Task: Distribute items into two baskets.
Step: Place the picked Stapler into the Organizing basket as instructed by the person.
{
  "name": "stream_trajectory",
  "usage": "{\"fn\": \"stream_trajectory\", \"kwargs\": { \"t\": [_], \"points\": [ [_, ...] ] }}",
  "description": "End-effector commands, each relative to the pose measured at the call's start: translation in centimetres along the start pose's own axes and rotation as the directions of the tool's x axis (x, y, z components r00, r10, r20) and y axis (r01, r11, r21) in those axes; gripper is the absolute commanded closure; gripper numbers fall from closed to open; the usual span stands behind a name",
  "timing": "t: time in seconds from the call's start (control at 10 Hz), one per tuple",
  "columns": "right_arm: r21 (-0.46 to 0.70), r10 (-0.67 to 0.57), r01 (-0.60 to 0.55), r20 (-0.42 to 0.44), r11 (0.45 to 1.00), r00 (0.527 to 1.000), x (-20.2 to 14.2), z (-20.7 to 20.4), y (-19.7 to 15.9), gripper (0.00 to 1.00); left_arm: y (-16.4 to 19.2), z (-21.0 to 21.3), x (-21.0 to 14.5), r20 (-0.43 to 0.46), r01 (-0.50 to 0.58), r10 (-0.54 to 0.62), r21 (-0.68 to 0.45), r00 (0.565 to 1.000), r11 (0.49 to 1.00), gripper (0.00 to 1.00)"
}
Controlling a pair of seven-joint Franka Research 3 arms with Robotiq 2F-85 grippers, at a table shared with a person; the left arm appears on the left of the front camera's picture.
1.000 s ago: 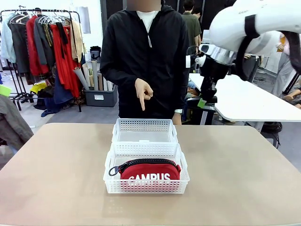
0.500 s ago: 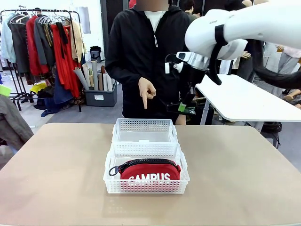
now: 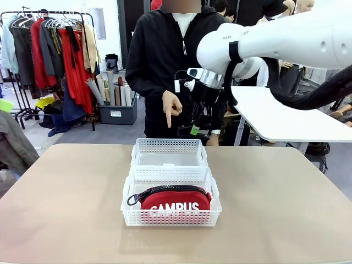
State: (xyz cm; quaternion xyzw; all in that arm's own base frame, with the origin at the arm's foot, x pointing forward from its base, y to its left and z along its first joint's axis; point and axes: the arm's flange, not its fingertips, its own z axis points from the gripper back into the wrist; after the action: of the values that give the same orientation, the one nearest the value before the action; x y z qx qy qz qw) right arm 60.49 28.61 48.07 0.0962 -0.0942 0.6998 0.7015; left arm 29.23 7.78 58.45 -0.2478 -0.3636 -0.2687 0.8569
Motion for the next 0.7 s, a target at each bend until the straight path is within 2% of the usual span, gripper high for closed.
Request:
{"fn": "stream_trajectory", "kwargs": {
  "t": [0.0,0.6],
  "points": [
    [-0.013,0.009,-0.009,-0.016,1.000,1.000,1.8,-0.7,-1.2,1.00,-0.1,0.0,-0.1,0.002,0.001,-0.001,-0.001,1.000,1.000,0.00],
    [-0.018,0.023,-0.024,-0.056,1.000,0.998,3.6,-5.7,-2.0,1.00,-0.1,0.0,-0.1,0.002,0.001,-0.001,-0.001,1.000,1.000,0.00]
  ]
}}
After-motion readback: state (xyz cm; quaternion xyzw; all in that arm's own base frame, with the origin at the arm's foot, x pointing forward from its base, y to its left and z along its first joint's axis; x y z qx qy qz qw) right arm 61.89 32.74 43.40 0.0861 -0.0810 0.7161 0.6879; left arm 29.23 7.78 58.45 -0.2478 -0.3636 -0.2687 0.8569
